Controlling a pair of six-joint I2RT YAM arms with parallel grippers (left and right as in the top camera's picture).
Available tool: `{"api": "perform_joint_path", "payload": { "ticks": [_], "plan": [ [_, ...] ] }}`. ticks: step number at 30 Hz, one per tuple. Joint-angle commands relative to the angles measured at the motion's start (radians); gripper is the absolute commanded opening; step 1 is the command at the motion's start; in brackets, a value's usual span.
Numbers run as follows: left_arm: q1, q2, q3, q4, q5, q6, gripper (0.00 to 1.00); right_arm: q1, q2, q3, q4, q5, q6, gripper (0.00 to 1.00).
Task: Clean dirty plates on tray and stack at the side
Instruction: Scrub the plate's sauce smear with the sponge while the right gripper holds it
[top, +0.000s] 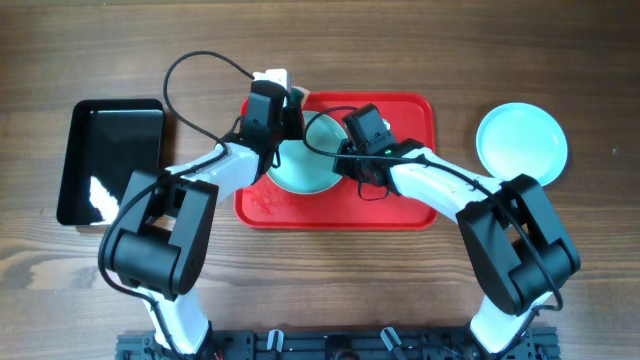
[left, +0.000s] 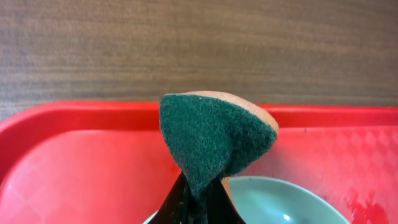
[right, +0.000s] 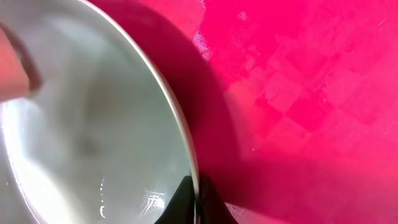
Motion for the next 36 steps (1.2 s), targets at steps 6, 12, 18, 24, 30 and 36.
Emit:
{"api": "perform_joint_path", "payload": {
  "ticks": [6,12,18,24,30,36],
  "plan": [
    [0.077,-0.015,-0.005,-0.123,-0.011,0.010,0.04,-0.001,0.064,-0.059,-0.052,0.050,-0.028,0.04],
    [0.172,-0.016,-0.005,-0.275,-0.038,0.010,0.04,-0.001,0.064,-0.059,-0.053,0.055,-0.019,0.04],
    [0.190,-0.055,-0.005,-0.363,-0.045,0.048,0.04,-0.001,0.064,-0.059,-0.056,0.068,-0.004,0.04],
    [0.163,-0.170,-0.005,-0.452,-0.045,0.048,0.04,-0.001,0.064,-0.060,-0.065,0.077,0.010,0.04],
    [0.117,-0.230,-0.005,-0.546,-0.044,0.047,0.04,-0.001,0.077,-0.060,-0.062,0.077,0.017,0.04],
    [0.052,-0.230,-0.005,-0.574,-0.044,0.013,0.04,-0.001,0.094,-0.060,-0.057,0.076,0.021,0.04]
  ]
}}
